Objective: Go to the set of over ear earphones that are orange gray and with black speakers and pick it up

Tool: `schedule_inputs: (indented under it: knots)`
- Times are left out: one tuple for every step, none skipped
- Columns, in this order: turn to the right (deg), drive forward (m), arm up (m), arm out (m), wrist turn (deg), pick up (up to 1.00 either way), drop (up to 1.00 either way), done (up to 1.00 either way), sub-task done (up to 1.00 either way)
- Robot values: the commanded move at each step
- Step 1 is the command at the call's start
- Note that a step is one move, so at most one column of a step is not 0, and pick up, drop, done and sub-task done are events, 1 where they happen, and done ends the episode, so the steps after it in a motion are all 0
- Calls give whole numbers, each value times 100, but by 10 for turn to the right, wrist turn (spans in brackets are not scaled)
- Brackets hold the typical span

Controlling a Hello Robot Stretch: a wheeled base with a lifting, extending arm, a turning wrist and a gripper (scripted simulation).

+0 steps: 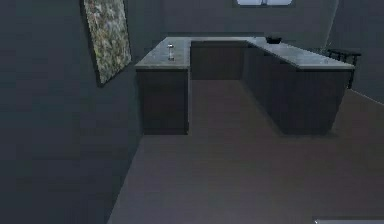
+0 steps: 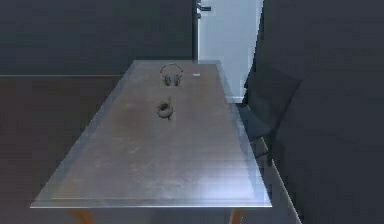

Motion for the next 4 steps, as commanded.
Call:
schedule_inputs:
  knots:
    - [0, 15, 0, 0, 0, 0, 0, 0, 0]
    - [0, 60, 0, 0, 0, 0, 0, 0, 0]
    - [450, 0, 0, 0, 0, 0, 0, 0, 0]
    - [150, 0, 0, 0, 0, 0, 0, 0, 0]
